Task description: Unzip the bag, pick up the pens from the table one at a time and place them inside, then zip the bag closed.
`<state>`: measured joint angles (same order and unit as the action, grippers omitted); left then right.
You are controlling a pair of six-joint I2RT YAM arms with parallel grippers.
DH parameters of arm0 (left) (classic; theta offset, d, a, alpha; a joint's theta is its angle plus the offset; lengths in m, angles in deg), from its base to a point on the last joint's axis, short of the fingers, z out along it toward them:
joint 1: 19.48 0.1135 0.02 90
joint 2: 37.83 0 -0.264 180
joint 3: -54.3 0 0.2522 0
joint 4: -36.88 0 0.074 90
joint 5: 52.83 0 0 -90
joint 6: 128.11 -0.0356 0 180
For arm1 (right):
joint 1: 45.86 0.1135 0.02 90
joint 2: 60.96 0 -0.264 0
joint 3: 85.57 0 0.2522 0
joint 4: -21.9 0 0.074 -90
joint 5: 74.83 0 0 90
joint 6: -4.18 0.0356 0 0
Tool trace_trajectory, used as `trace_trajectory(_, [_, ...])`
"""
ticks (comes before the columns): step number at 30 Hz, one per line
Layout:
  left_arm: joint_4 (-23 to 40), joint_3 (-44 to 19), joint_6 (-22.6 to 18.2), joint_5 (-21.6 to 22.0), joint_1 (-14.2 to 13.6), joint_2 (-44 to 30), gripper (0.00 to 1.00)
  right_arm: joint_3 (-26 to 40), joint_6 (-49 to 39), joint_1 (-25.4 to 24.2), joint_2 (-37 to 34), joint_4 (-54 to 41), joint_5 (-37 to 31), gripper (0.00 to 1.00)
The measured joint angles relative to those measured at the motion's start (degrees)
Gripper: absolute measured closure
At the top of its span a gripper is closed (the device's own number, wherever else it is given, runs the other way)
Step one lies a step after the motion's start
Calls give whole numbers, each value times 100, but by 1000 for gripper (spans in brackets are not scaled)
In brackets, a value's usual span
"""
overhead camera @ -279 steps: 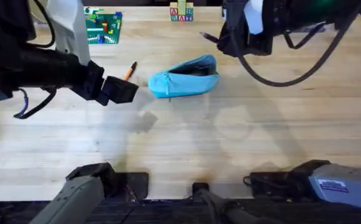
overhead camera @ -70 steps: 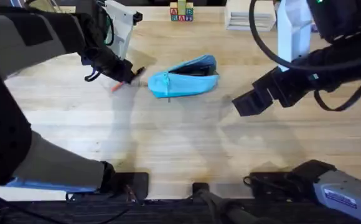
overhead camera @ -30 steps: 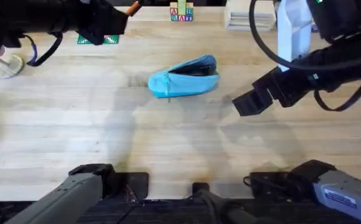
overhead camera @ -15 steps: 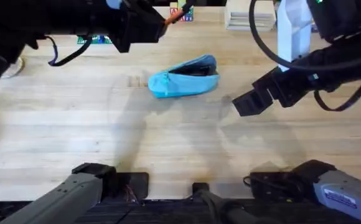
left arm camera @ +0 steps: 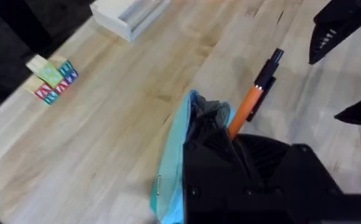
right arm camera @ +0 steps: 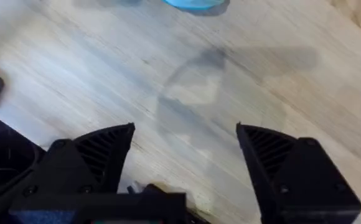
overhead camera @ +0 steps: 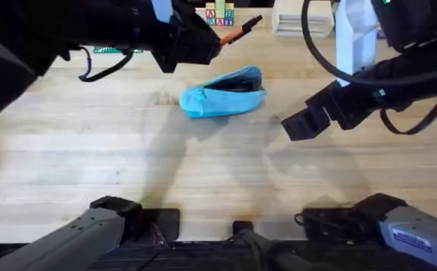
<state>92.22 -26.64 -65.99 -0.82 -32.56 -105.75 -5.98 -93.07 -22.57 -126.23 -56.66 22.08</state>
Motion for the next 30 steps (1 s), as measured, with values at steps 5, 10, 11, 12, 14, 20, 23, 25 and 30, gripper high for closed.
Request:
trace_trajectory(5, [2, 0, 237, 1, -86, -329, 959, 0, 1, 0, 2, 0, 0, 4])
trace_trajectory(10, [0, 0, 365, 2, -93, -645, 959, 0, 2, 0, 2, -13, 0, 4])
trace_trajectory(11, [-2, 0, 386, 2, -93, -709, 959, 0, 0, 0, 2, -13, 0, 4])
trace_trajectory(12, [-2, 0, 393, 0, -91, -763, 959, 0, 1, 0, 2, -13, 0, 4])
trace_trajectory(14, [-4, 0, 394, -16, -93, -872, 959, 0, 0, 0, 2, -13, 0, 4])
trace_trajectory(20, [-28, 0, 362, -37, -93, -1141, 959, 0, 0, 0, 2, -13, -2, 4])
trace_trajectory(23, [-47, 0, 271, -41, -93, -1267, 959, 0, 2, 0, 2, -15, 0, 4])
trace_trajectory(25, [-62, 0, 187, -63, -92, -1351, 959, 0, 0, 0, 2, -15, 0, 4])
trace_trajectory(30, [-168, 0, 63, -207, -93, -1607, 958, 0, 0, 0, 2, -15, 0, 4])
